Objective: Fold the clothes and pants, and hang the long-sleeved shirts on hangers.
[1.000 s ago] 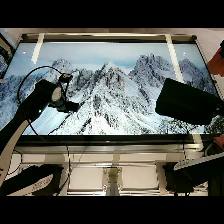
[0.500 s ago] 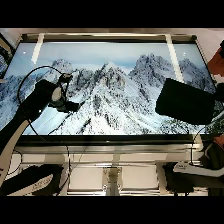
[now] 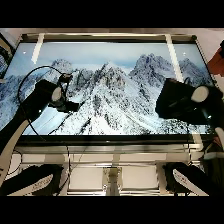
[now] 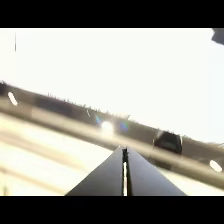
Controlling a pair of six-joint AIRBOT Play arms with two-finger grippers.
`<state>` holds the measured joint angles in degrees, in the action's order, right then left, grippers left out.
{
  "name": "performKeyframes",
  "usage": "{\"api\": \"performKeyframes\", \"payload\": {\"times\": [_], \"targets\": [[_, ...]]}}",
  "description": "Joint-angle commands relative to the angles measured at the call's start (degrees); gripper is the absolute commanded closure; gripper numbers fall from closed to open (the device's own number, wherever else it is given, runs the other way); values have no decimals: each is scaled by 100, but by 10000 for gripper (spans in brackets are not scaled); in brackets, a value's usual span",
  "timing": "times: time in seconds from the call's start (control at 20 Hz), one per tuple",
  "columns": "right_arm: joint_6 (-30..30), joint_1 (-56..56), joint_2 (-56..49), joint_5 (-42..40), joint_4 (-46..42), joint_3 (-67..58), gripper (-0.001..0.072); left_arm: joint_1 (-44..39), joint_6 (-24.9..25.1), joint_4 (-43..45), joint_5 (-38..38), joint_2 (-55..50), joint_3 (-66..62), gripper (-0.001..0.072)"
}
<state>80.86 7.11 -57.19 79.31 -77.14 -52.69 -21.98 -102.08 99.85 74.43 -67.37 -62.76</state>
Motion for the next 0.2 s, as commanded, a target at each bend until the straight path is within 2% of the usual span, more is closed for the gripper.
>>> {"api": "performKeyframes", "payload": {"times": [0.0,0.15], "targets": [[807,1436,254,-92,-555,778,684,4,2,0,0,4,2,681],[1185,2284,254,-98,-608,1064,684,4,2,0,0,4,2,681]]}}
